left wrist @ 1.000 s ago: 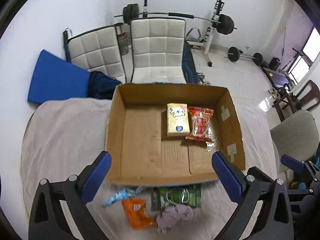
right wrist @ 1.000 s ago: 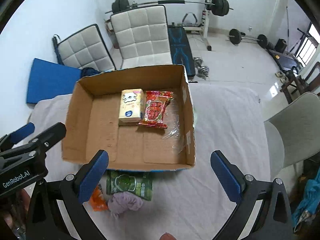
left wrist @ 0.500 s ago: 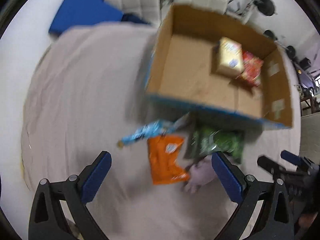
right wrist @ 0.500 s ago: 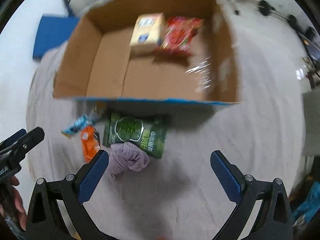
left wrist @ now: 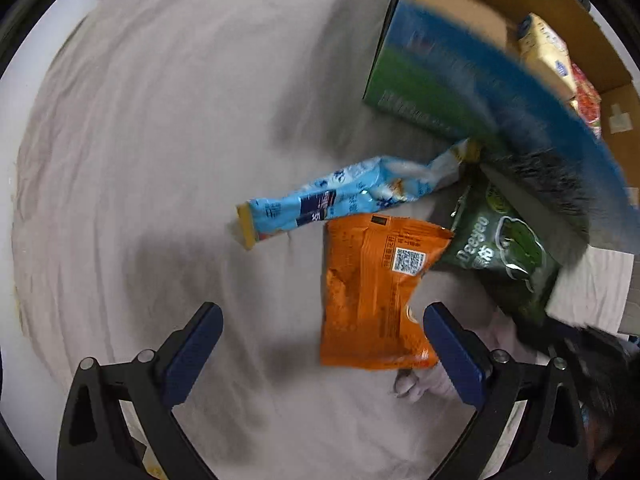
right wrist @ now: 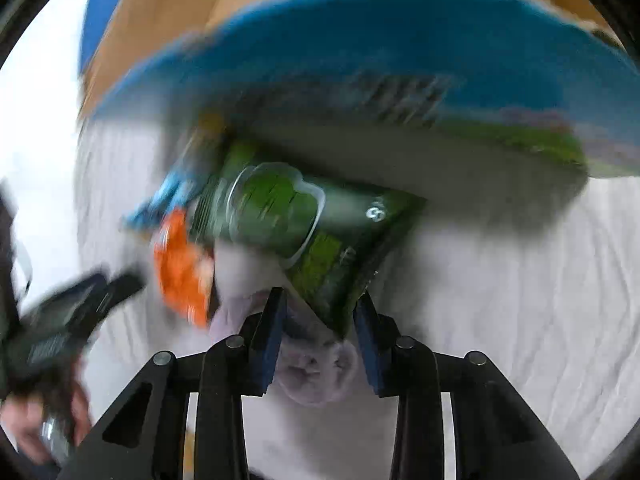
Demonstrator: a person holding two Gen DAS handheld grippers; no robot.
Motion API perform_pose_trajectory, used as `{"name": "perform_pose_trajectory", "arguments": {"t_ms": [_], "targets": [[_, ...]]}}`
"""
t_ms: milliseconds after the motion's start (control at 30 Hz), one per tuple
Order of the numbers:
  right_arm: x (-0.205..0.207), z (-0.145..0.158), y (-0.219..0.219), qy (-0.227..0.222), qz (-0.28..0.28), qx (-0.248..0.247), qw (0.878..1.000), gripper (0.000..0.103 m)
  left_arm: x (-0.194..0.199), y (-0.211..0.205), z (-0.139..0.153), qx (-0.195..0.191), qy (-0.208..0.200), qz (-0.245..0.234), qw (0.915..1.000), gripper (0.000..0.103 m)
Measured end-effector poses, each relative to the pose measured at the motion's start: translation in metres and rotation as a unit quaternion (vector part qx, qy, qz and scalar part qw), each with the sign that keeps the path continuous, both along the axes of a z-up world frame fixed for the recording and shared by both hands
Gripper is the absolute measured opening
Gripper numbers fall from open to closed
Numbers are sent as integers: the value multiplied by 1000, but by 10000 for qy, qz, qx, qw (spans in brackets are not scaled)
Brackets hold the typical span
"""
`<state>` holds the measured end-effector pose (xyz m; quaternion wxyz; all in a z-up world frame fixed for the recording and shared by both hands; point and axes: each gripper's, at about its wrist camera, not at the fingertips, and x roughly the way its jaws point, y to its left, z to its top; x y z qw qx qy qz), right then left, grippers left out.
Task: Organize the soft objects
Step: 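Grasp the green Seeyeo bag with the right tool while the left tool grasps the orange bag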
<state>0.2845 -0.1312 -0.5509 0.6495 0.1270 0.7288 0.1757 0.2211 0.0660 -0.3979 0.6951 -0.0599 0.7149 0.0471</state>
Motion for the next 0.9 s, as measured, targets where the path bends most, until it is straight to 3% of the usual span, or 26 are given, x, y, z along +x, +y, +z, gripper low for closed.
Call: {"name": "perform_pose_trajectory", "arguments": {"t_ms": [67, 100, 133, 200, 267, 467, 533, 600, 733, 800, 867, 900], "targets": [[-7, 10, 5, -15, 231, -124, 9997, 38, 1, -1, -11, -75, 93, 18, 9999, 103], [-8, 18, 7, -185, 373, -385, 9984, 46, 1, -2, -15, -77, 119, 13, 9999, 103], [-7, 24, 9, -388, 512, -615, 9960, 62, 2, -3, -19, -65, 147, 0, 9999, 103], [-1, 29, 18, -776, 850, -1082, 9874, 70, 2, -5, -29, -67, 218, -39, 9997, 103], [8, 24, 31, -959, 1254, -1344, 9783, 70, 2, -6, -36, -126, 276, -59, 9995, 103], [23, -18, 75, -767, 2506, -1855, 9471, 71, 2, -17, -46, -133, 360, -279, 9989, 103], [16, -19, 82, -982, 2719, -2081, 9344, 63, -1, -22, -48, -177, 379, -368, 9984, 103], [12, -16, 79, -998, 2555, -2128, 9378, 52, -7, -31, -45, -142, 366, -460, 9982, 103], [-2, -9, 38, -425, 1434, -2219, 9635, 35, -11, -52, -48, -119, 348, -607, 9975, 103], [-11, -9, 13, -101, 880, -2235, 9707, 31, -10, -56, -49, -65, 328, -669, 9972, 103], [-22, -8, -26, 306, -90, -2080, 9776, 31, -9, -65, -50, -48, 304, -701, 9971, 103], [-26, -9, -39, 445, -393, -1996, 9781, 31, -9, -69, -51, -47, 279, -719, 9970, 98]]}}
